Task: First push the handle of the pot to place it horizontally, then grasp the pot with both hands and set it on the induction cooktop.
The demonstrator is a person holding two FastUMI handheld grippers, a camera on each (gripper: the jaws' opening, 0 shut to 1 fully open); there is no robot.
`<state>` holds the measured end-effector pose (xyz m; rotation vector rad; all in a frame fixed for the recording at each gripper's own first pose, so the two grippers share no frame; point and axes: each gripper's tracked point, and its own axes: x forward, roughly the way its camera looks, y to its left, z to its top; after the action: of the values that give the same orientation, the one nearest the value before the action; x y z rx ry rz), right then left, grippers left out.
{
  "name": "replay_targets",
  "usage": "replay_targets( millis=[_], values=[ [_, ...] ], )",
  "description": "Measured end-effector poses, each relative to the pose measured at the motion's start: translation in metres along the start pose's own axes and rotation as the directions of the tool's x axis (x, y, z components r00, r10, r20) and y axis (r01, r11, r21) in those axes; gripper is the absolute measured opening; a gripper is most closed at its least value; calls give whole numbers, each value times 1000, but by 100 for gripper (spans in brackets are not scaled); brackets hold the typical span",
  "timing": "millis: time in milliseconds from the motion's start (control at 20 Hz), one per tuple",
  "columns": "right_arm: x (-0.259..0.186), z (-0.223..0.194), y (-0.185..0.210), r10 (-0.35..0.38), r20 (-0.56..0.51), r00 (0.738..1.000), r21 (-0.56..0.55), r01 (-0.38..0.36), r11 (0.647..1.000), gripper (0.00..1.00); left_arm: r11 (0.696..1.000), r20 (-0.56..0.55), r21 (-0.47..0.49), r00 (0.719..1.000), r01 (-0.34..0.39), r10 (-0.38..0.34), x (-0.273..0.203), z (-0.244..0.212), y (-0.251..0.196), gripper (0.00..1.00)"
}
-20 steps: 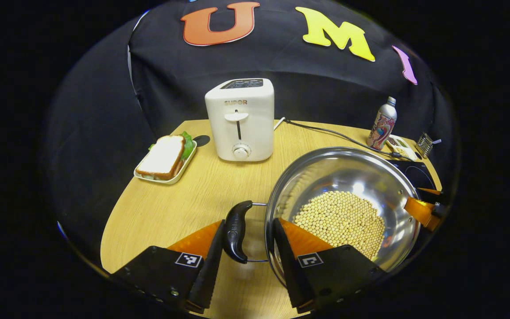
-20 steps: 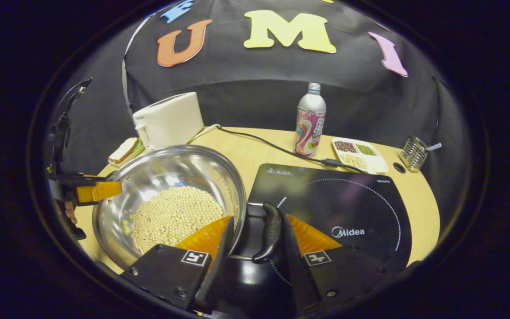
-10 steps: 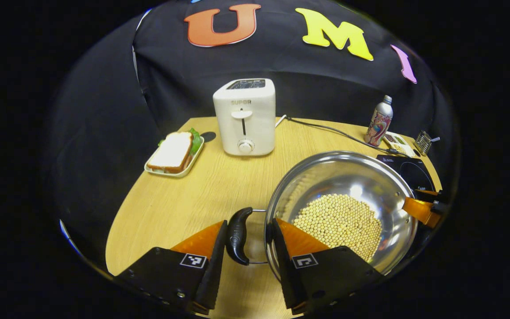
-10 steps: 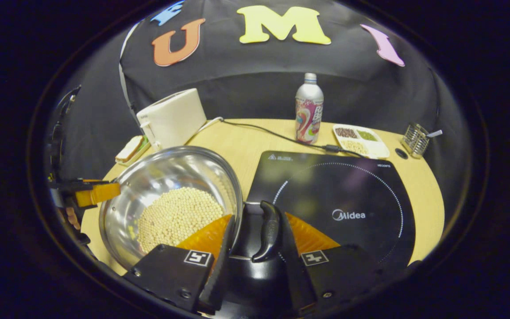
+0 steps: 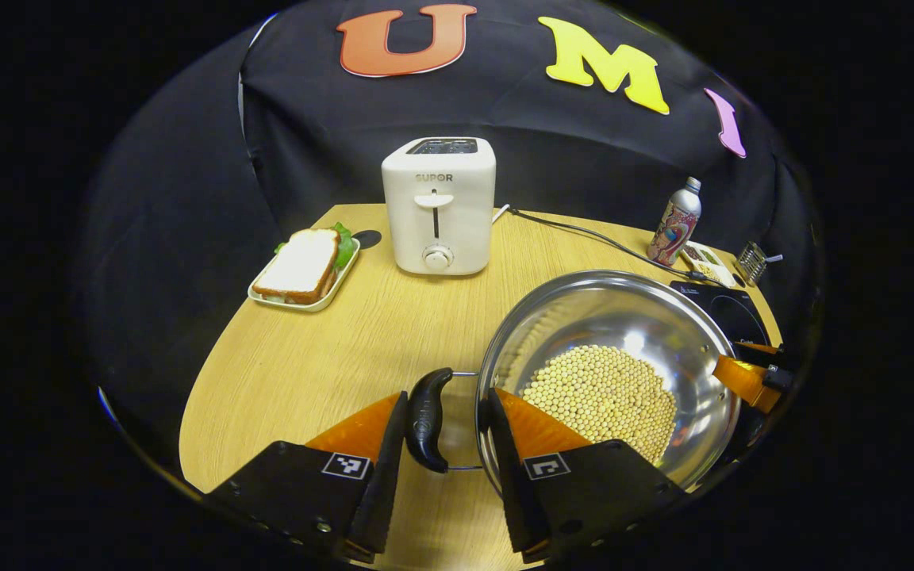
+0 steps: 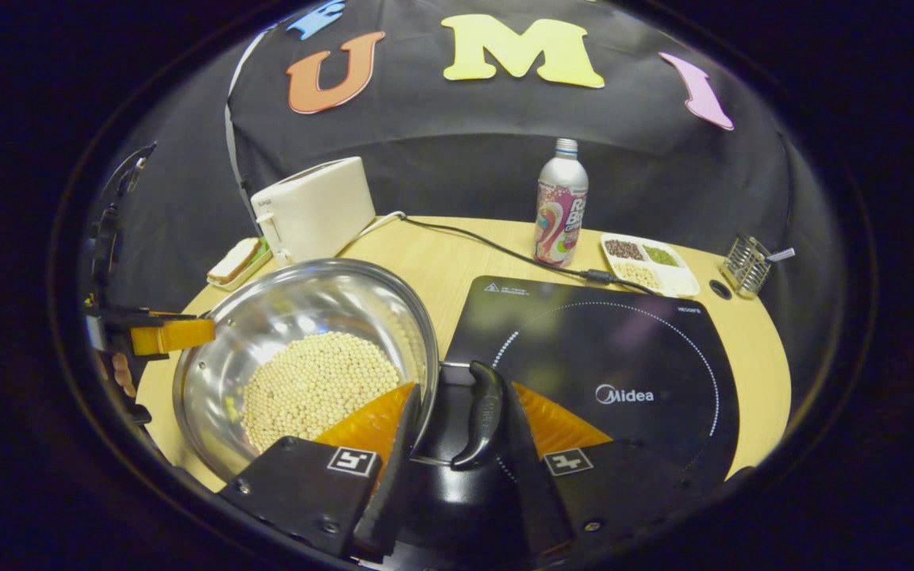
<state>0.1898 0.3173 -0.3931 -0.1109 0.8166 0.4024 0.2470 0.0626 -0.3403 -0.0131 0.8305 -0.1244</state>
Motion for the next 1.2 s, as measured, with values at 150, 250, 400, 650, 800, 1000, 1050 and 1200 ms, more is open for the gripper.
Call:
replay_targets(
  millis=[150,250,400,650,800,1000,1050,1200],
  values=[
    [2,-1,-1,-11,-17,1000,-16,10,1000,61,1000,-6,-22,1000,6,-6,0,0,-1,45],
    [2,1,-1,-15,-24,1000,-28,14,1000,60,1000,-12,-17,1000,1,-1,0,0,0,55],
    [2,3,0,-19,-33,999,-38,18,999,57,999,-30,-38,1000,-8,7,-6,-2,-2,52],
    [-8,2,3,-6,-47,999,-25,5,1000,50,996,-53,-84,998,22,-26,-19,-6,-3,51],
    [-20,12,1,1,-41,999,-18,-2,1000,51,996,-49,-86,998,28,-32,-32,-1,-5,51],
    [-46,38,-8,3,-16,1000,-22,-3,1000,49,996,-17,-82,999,46,-48,-55,24,-16,51],
    [-54,45,-13,3,-9,1000,-16,-3,1000,48,996,-2,-76,999,51,-51,-61,34,-21,51],
    [-80,65,-35,-11,22,1000,-15,11,1000,48,996,25,-55,997,71,-69,-78,56,-43,51]
  ],
)
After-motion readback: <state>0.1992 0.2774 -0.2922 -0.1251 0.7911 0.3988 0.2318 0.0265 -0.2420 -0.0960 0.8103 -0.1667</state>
